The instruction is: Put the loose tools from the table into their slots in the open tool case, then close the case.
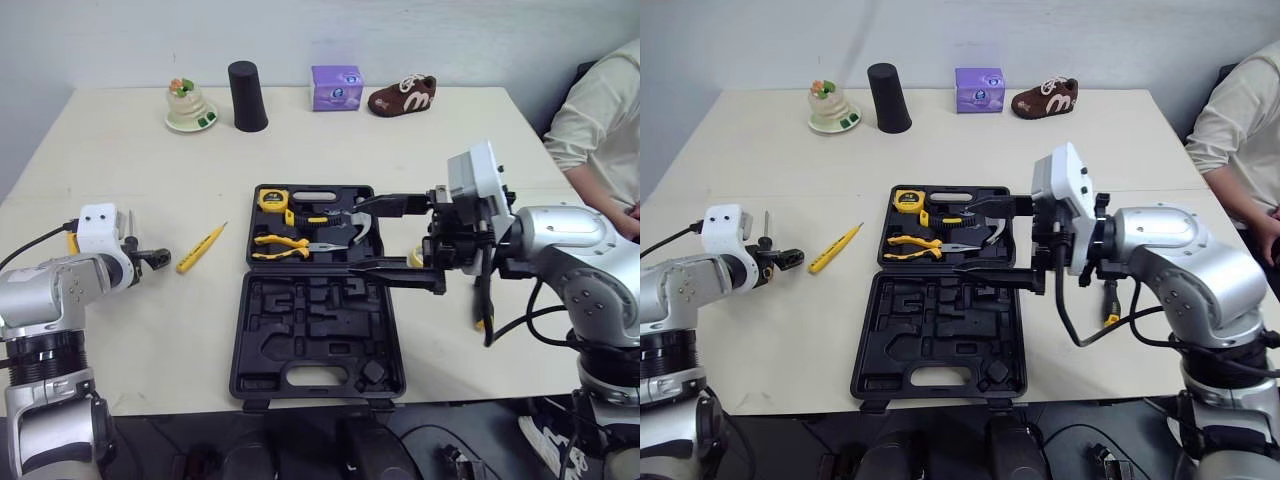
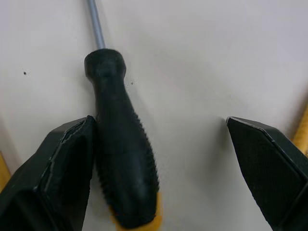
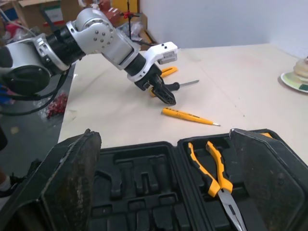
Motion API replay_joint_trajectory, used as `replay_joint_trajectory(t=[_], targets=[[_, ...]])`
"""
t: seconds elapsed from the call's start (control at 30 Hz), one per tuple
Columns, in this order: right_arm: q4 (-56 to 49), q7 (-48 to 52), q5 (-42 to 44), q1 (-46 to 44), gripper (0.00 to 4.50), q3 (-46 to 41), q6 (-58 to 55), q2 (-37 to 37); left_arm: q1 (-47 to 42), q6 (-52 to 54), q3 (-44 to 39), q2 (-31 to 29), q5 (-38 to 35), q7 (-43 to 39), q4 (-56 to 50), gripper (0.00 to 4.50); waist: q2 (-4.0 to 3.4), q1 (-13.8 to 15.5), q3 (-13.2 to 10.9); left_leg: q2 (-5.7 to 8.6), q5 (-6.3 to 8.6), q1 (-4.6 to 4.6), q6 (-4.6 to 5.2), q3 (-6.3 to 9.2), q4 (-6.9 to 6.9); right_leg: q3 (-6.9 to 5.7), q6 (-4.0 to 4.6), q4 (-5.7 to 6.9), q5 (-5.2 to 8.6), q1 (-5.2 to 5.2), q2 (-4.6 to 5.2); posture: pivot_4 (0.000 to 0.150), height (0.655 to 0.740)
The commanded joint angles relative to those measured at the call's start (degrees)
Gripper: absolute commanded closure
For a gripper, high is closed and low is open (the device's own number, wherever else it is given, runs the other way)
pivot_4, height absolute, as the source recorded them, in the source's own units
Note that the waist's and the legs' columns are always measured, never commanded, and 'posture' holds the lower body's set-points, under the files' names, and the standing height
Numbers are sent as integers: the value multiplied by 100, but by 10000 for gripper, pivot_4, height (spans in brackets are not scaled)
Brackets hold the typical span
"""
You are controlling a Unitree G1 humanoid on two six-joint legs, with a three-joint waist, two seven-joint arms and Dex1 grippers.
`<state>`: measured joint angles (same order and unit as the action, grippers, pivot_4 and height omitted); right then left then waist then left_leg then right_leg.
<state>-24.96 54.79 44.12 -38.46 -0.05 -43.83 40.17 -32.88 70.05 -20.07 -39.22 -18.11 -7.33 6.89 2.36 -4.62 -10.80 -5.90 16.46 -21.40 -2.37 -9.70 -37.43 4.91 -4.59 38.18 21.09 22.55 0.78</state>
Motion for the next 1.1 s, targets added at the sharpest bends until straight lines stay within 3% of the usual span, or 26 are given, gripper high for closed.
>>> replay_joint_trajectory(t=[0.03, 0.17, 0.2, 0.33, 0.47, 0.57, 0.67, 0.83, 1.1], targets=[[-77, -68, -117, 20, 0, -66, 170, 22, -32, -142, 4, 4, 142, -31, 378, 12503, -1, 9, 1, 0, -2, 1, 0, -1, 0, -1, 0, 3, 0, 1, 0, 1500, 7386], [-96, -99, -301, 155, 0, -68, 259, 99, -161, -200, -15, -110, 144, -172, 458, 31486, -2, 32, 1, 2, -3, 3, 0, -3, -2, -1, 0, 9, 0, 0, 2, 1500, 7386], [-113, -109, -339, 206, 0, -94, 263, 139, -214, -296, 69, -277, 167, -318, 434, 34473, -2, 33, 1, 3, -3, 3, 0, -4, -2, -1, 0, 8, 0, 0, 2, 1500, 7386], [-242, -111, -337, 530, 0, -338, 202, 432, -322, -1279, 826, -1184, 72, -1825, -250, 34510, 14, 26, -5, -3, -4, -10, -3, -9, 6, -1, 1, 4, 0, 17, -5, 1500, 7386], [-502, -6, -149, 1239, 0, -881, 27, 957, -229, -1935, 1761, -2128, -289, -3948, -1341, 34510, 13, 61, -5, 0, 0, -19, -6, -19, 26, 1, 1, -24, 0, 24, -1, 1500, 7386], [-733, 108, -9, 1938, 0, -1385, -110, 1383, -579, -2430, 2545, -2434, -260, -5172, -1650, 34510, 2, 122, -9, 3, 9, -19, -6, -30, 33, 7, 1, -40, 4, 23, -8, 1500, 7386], [-1002, 238, -11, 2772, 0, -1924, -141, 1690, -1232, -2756, 3427, -2229, 92, -5937, -1559, 34510, -3, 157, -13, 1, 9, -18, -6, -31, 28, 6, 2, -37, 5, 21, -21, 1500, 7386], [-1406, -96, 94, 3492, 0, -2393, -226, 1630, -1828, -3443, 4322, -1465, 819, -6228, -1124, 34510, -4, 108, -13, 6, 2, -7, 4, -25, 12, 24, -13, -26, -3, 7, -29, 1500, 7386], [-1881, -633, 193, 4064, 0, -2643, -270, 1466, -1978, -3854, 4925, -1086, 1639, -6571, -861, 34510, -4, 96, -13, 2, 1, -6, 8, -19, 8, 48, -19, -25, -7, 4, -26, 1500, 7386]])
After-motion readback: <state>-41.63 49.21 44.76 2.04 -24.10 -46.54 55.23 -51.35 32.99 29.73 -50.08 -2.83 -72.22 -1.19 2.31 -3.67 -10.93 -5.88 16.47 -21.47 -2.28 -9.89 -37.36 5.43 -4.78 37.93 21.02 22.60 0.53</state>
